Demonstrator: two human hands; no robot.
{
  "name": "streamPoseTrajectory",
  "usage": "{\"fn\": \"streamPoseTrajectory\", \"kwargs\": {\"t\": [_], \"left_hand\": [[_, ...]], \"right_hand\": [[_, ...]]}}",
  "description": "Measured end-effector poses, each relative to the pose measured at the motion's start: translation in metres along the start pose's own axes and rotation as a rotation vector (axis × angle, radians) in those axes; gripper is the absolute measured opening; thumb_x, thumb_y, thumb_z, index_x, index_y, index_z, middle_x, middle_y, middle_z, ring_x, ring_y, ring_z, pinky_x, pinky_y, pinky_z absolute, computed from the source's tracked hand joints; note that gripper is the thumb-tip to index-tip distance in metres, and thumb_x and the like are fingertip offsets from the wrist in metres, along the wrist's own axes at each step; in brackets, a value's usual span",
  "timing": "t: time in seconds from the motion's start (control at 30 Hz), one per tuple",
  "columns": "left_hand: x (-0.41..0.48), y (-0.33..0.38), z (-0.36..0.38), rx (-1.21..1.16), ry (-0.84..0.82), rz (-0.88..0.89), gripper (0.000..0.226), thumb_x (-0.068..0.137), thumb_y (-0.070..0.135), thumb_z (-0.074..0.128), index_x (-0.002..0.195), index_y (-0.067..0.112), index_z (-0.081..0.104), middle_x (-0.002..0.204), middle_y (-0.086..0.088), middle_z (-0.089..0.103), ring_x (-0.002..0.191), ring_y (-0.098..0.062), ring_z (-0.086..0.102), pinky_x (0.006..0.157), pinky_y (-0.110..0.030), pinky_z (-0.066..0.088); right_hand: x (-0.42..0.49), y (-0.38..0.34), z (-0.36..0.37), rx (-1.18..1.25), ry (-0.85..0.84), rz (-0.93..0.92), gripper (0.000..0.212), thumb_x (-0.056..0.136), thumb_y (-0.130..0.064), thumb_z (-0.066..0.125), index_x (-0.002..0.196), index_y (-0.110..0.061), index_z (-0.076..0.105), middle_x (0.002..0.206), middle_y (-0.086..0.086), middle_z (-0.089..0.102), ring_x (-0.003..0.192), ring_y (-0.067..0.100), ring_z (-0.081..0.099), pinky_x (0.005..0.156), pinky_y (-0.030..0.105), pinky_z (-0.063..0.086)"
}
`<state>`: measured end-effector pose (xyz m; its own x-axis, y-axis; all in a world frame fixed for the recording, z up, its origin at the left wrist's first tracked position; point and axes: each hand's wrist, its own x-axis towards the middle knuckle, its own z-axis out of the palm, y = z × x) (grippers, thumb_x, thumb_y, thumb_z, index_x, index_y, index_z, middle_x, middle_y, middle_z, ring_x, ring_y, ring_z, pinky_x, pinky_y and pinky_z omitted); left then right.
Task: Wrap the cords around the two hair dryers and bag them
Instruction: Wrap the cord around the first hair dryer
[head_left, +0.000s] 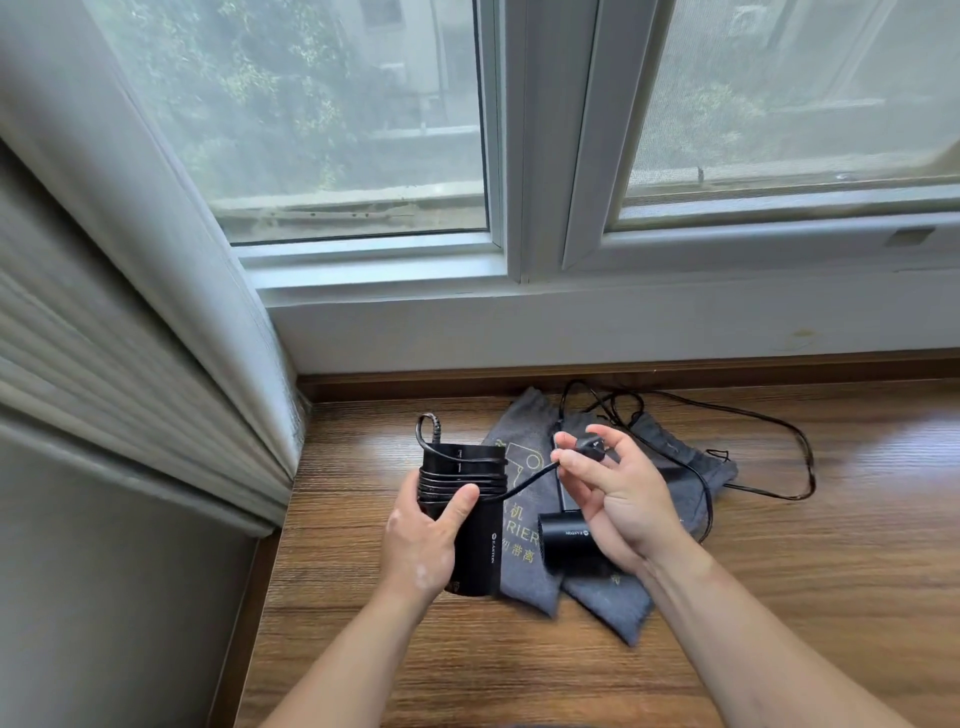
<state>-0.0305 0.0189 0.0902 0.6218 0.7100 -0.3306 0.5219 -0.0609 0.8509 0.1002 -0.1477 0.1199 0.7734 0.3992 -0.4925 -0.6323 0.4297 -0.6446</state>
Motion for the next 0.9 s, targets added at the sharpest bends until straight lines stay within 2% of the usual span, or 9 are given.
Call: {"fn": "streamPoseTrajectory", "kwargs": {"t": [0.1,0.2,0.3,0.37,0.47,0.6,0.7,0.8,0.9], "left_hand": [[-0.002,0.0,0.004,0.034,-0.006,0.0,0.048,0.079,0.058,0.08,0.114,0.029,0.063,0.101,0.008,0.076,0.098,-0.016,0.072,0.095,-0.047,0.057],[-0.004,0.0,0.009,0.071,-0.003,0.028,0.036,0.085,0.042,0.082,0.111,0.026,0.063,0.096,0.008,0.076,0.092,-0.015,0.072,0.091,-0.044,0.057],[-0.005,-0.001,0.01,0.088,0.002,0.03,0.041,0.084,0.041,0.083,0.116,0.023,0.063,0.094,0.007,0.076,0.091,-0.017,0.072,0.09,-0.042,0.057],[-0.004,0.002,0.01,0.108,0.004,0.047,0.044,0.084,0.04,0.084,0.119,0.022,0.063,0.093,0.007,0.075,0.089,-0.016,0.071,0.086,-0.035,0.056],[-0.005,0.009,0.008,0.157,0.007,0.087,0.041,0.085,0.036,0.083,0.118,0.022,0.062,0.087,0.011,0.071,0.081,-0.013,0.067,0.069,-0.018,0.044],[-0.01,0.01,0.007,0.202,0.011,0.125,0.038,0.086,0.04,0.081,0.115,0.023,0.063,0.083,0.009,0.072,0.081,-0.02,0.068,0.07,-0.028,0.045],[-0.015,0.011,0.008,0.2,0.008,0.149,0.038,0.085,0.041,0.082,0.114,0.025,0.063,0.079,0.013,0.07,0.074,-0.014,0.066,0.064,-0.018,0.042],[-0.018,0.011,0.008,0.198,-0.016,0.161,0.036,0.085,0.041,0.083,0.111,0.027,0.063,0.078,0.012,0.071,0.074,0.001,0.065,0.065,-0.009,0.045],[-0.019,0.011,0.008,0.199,-0.018,0.169,0.039,0.084,0.042,0.083,0.114,0.026,0.063,0.08,0.011,0.072,0.074,-0.011,0.067,0.064,-0.011,0.044]], "right_hand": [[-0.006,0.003,0.008,-0.032,-0.035,-0.028,0.04,0.081,0.008,0.069,0.111,-0.015,0.057,0.104,0.016,0.072,0.079,0.018,0.072,0.065,0.025,0.061],[-0.012,0.003,0.016,-0.191,-0.142,-0.034,0.044,0.093,0.008,0.06,0.128,-0.02,0.057,0.095,0.008,0.071,0.076,0.017,0.069,0.072,0.033,0.059],[-0.016,0.001,0.017,-0.583,-0.344,-0.036,0.063,0.094,0.01,0.06,0.143,-0.029,0.051,0.091,0.004,0.066,0.074,0.017,0.065,0.074,0.037,0.057],[-0.018,0.006,0.016,-0.832,-0.45,-0.055,0.069,0.092,0.008,0.064,0.147,-0.031,0.048,0.078,-0.001,0.068,0.069,0.015,0.062,0.071,0.035,0.054],[-0.022,0.015,0.018,-0.936,-0.378,-0.114,0.063,0.085,0.005,0.075,0.139,-0.022,0.059,0.08,-0.007,0.071,0.065,0.013,0.061,0.069,0.029,0.055],[-0.023,0.018,0.019,-1.121,-0.303,-0.261,0.038,0.082,-0.008,0.081,0.113,-0.027,0.07,0.094,-0.003,0.076,0.073,0.016,0.07,0.08,0.031,0.059],[-0.021,0.015,0.018,-1.312,-0.344,-0.368,0.034,0.086,-0.017,0.079,0.118,-0.028,0.074,0.108,-0.013,0.065,0.077,0.01,0.068,0.079,0.015,0.05],[-0.018,0.011,0.015,-1.311,-0.389,-0.343,0.034,0.087,-0.013,0.078,0.118,-0.027,0.074,0.117,-0.014,0.057,0.078,0.01,0.064,0.074,0.012,0.048],[-0.017,0.005,0.017,-1.317,-0.409,-0.338,0.034,0.083,-0.009,0.08,0.108,-0.031,0.072,0.113,-0.014,0.064,0.08,0.004,0.065,0.075,0.012,0.049]]}}
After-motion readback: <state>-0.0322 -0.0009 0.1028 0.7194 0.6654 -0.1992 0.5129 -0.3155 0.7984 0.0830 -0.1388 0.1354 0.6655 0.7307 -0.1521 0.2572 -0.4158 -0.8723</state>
